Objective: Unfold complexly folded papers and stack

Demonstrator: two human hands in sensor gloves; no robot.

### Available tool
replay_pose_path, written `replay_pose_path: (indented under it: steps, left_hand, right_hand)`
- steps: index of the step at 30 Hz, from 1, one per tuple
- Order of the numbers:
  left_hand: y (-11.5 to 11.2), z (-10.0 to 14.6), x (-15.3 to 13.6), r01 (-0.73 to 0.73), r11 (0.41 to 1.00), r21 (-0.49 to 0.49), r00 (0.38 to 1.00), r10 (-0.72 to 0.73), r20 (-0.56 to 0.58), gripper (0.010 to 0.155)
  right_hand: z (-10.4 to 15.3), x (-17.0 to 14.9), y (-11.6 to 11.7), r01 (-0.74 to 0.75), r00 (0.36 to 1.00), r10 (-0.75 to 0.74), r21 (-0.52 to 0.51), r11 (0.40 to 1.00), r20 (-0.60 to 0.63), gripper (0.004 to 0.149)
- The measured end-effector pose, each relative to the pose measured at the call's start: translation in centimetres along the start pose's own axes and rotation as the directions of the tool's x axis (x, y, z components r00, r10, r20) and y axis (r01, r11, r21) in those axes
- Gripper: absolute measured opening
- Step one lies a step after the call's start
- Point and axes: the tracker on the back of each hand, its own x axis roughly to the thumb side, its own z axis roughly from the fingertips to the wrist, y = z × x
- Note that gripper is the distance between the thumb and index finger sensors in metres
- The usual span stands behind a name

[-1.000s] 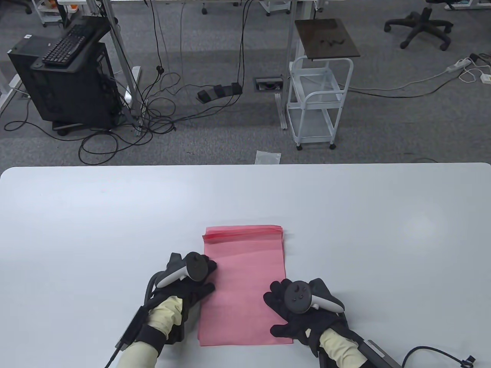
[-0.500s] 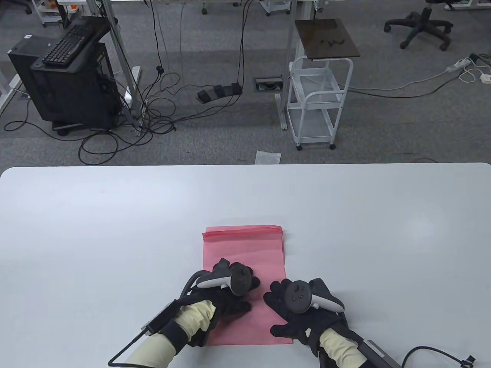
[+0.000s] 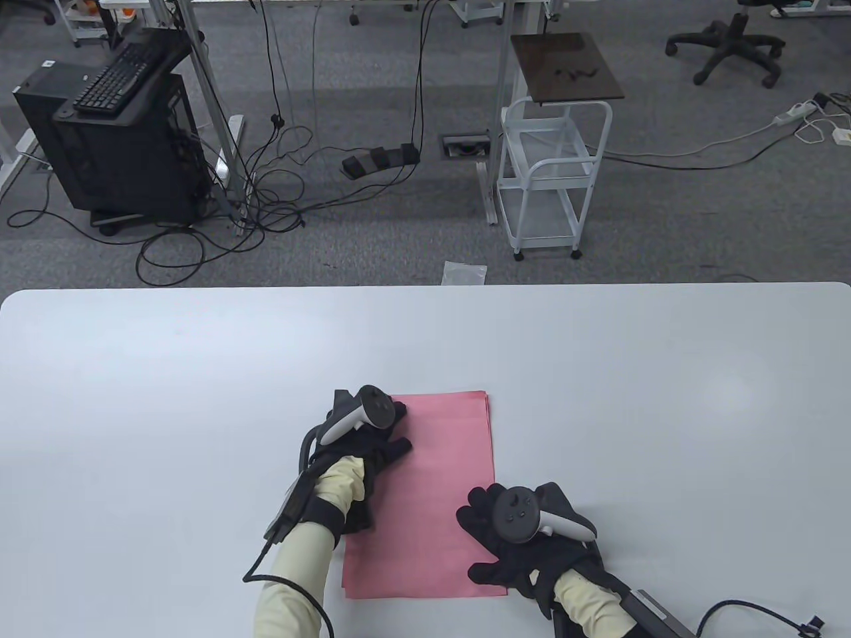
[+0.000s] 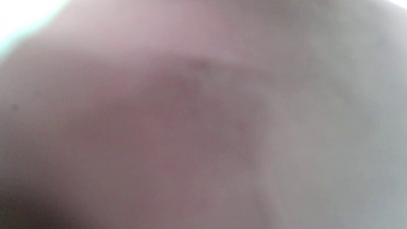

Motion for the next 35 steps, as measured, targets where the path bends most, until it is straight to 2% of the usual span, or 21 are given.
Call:
replay_pose_path:
  steps: [3, 6, 11, 15, 19, 23, 26, 27, 28, 29, 31, 35]
  left_hand:
    - [-0.1, 0.6, 0.2, -0.011, 1.0, 0.005, 1.0, 0.011, 0.013, 0.066]
    - [0.4, 2.3, 0.0, -0.001, 1.0, -0.003, 1.0, 0.001, 0.012, 0.066]
    - [1.3, 8.1, 0.3, -0.07, 0.971, 0.227, 0.978, 0.022, 0.209, 0.067]
    - [-0.9, 14.0, 1.1, -0.074, 0.96, 0.269, 0.957, -0.007, 0.288, 0.068]
    - [-4.1, 17.5, 1.1, -0.069, 0.95, 0.305, 0.954, -0.027, 0.3, 0.068]
    - [-7.2, 19.1, 0.8, -0.055, 0.966, 0.251, 0.956, -0.022, 0.293, 0.069]
    - [-9.1, 19.0, 0.8, -0.101, 0.938, 0.333, 0.947, -0.012, 0.32, 0.069]
    - [-9.1, 18.9, 1.1, -0.109, 0.943, 0.314, 0.947, 0.002, 0.322, 0.068]
    - [-9.0, 18.8, 1.3, -0.086, 0.968, 0.234, 0.942, 0.002, 0.334, 0.069]
    - [-8.8, 18.9, 1.3, -0.089, 0.966, 0.243, 0.94, 0.0, 0.341, 0.07]
    - [-8.5, 19.1, 1.5, -0.123, 0.939, 0.32, 0.939, 0.006, 0.345, 0.069]
    - [-8.4, 19.4, 1.7, -0.116, 0.937, 0.329, 0.934, -0.01, 0.357, 0.069]
  right_hand:
    - [0.0, 0.0, 0.0, 0.002, 1.0, -0.002, -0.003, 1.0, -0.001, 0.076]
    - [0.0, 0.0, 0.0, 0.017, 1.0, -0.017, -0.003, 1.0, -0.004, 0.076]
    - [1.0, 1.0, -0.9, 0.131, 0.99, -0.123, -0.113, 0.985, 0.074, 0.065]
    - [2.9, 3.2, -3.1, 0.119, 0.991, -0.097, -0.261, 0.958, 0.097, 0.066]
    - [4.8, 4.5, -4.0, 0.153, 0.988, -0.133, -0.382, 0.911, 0.077, 0.066]
    - [6.0, 4.7, -2.6, 0.177, 0.983, -0.183, -0.43, 0.885, 0.028, 0.066]
    - [5.6, 4.8, -1.5, 0.133, 0.989, -0.148, -0.417, 0.899, -0.003, 0.066]
    - [5.5, 4.8, -1.4, 0.119, 0.991, -0.133, -0.404, 0.907, -0.006, 0.066]
    - [5.3, 4.9, -1.4, 0.114, 0.992, -0.13, -0.413, 0.903, -0.009, 0.066]
    - [5.2, 5.0, -1.4, 0.115, 0.991, -0.13, -0.412, 0.904, -0.007, 0.066]
    - [5.1, 5.1, -1.3, 0.125, 0.991, -0.135, -0.401, 0.907, 0.004, 0.066]
    - [5.1, 5.1, -1.2, 0.123, 0.991, -0.133, -0.397, 0.909, 0.003, 0.066]
